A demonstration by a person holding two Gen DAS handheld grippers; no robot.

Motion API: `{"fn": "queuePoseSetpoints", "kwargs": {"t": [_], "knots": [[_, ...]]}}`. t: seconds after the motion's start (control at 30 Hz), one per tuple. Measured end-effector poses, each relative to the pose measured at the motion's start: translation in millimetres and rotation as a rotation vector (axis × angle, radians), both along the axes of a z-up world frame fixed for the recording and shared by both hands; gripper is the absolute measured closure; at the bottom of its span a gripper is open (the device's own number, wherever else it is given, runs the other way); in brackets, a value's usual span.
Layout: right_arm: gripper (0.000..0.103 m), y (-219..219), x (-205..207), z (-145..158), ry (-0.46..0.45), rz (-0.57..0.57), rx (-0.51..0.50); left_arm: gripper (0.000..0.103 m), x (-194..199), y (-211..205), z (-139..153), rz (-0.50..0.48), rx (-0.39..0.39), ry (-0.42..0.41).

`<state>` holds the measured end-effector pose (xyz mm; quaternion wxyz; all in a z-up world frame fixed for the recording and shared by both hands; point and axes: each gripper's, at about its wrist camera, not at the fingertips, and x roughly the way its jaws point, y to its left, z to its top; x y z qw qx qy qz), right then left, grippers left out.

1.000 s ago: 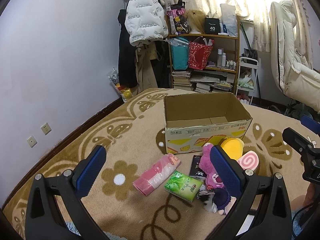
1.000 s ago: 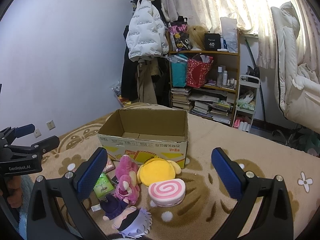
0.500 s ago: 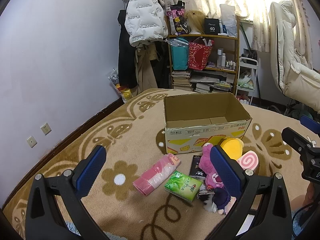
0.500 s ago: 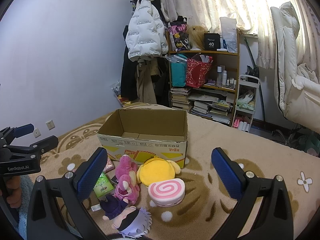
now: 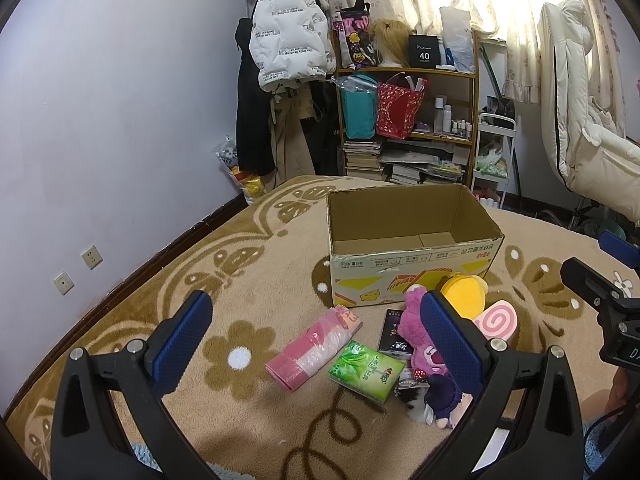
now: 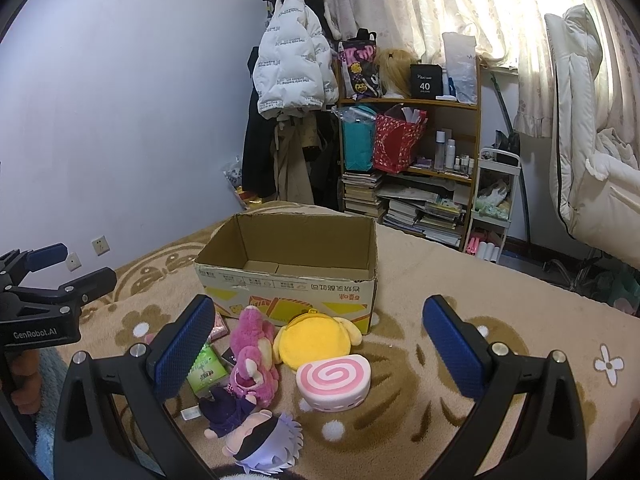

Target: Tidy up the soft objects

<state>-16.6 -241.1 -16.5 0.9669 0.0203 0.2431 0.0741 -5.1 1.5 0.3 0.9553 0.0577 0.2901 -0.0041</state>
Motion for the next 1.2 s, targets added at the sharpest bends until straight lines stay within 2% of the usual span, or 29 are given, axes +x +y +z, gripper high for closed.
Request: {"fn": "queuePoseSetpoints", "kwargs": {"t": [0.3,0.53,0.7,0.93,1.2], "knots": [[0.000,1,-1,-2,0.008,0.002,0.000,0.000,1,0,-1,-0.006,-0.004,0.011],[0.000,-5,3,-7,0.058,0.001,0.022,0.000,4,1,-3,-0.026,-0.036,0.042],[0.000,-3,8,-6,0.083,0.017,0.016,0.000,12,-4,-3,-0.030,-0.017,0.068],[0.000,5,18,-7,0.123,0.063,0.017,0.000,38,-7,-9,-0.064,-0.027,0.180],[0.000,10,44,-15,0.185,0.088,0.065,0.000,71,2,-19,-0.076,-0.044,0.314]]}}
